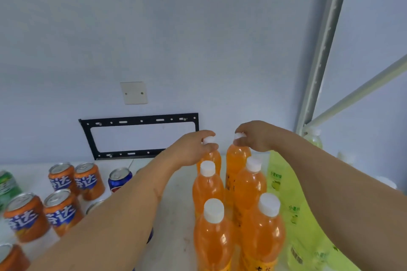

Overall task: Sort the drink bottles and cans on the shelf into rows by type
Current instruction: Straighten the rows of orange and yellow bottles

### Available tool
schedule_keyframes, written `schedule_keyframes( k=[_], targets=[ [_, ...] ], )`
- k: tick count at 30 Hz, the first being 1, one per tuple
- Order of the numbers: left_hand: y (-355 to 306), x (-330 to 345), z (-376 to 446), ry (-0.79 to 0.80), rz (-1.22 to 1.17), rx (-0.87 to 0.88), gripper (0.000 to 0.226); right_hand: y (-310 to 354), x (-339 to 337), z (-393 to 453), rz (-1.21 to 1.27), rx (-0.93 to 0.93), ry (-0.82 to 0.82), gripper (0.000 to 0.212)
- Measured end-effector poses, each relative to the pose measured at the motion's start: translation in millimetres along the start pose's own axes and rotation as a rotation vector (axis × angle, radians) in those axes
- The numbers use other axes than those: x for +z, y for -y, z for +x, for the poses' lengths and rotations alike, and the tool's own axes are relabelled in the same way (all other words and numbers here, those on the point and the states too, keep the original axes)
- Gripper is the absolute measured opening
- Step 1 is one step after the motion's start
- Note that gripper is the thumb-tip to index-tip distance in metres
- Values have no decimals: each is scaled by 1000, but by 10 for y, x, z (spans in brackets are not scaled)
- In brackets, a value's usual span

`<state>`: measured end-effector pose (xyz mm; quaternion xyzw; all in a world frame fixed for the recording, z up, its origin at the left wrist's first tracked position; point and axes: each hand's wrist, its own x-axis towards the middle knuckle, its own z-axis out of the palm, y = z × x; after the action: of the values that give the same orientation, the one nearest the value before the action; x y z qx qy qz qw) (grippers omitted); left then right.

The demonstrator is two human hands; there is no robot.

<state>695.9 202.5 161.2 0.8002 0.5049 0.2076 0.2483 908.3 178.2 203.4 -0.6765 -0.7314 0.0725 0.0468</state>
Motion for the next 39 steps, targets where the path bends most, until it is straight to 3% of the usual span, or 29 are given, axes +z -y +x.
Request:
schedule_keyframes(
  k=[3, 10, 13, 16, 19, 21, 26, 34, 37, 39],
  targets=[
    [-1, 17, 43, -61, 70, 26, 35, 9, 36, 36, -22, -36, -28, 45],
    [-26, 62, 34, -145, 77, 7, 39, -26, -5, 29, -29, -35, -3, 43],
    [-54, 84, 1, -130, 81, 16, 41, 43, -5, -18, 0, 4, 25, 56],
    [-101, 77, -111, -79, -36, 0, 61, 121, -68, -222, 196, 27, -56, 70],
    [-156, -19, -339, -181, -143, 16, 61, 131, -83, -614, 394, -17, -200, 59],
    [-168, -67, -546, -220, -147, 54, 54, 116, -10, -874, 403, -9, -194, 54],
    [-172, 30, -934, -34, -134, 68, 46, 89, 202, -1095, 401, 33, -138, 48],
    [-163, 169, -968, -120, -100, 41, 30, 107, 293, -1063, 422, 67, -220, 23],
    [-216, 241, -1047, -206, -195, 18, 42, 109, 348, -1175, 689, 69, -286, 48],
    [-274, 316, -1215, -412, -355, 28, 55, 145, 382, -1342, 945, 52, -447, 55]
  ],
)
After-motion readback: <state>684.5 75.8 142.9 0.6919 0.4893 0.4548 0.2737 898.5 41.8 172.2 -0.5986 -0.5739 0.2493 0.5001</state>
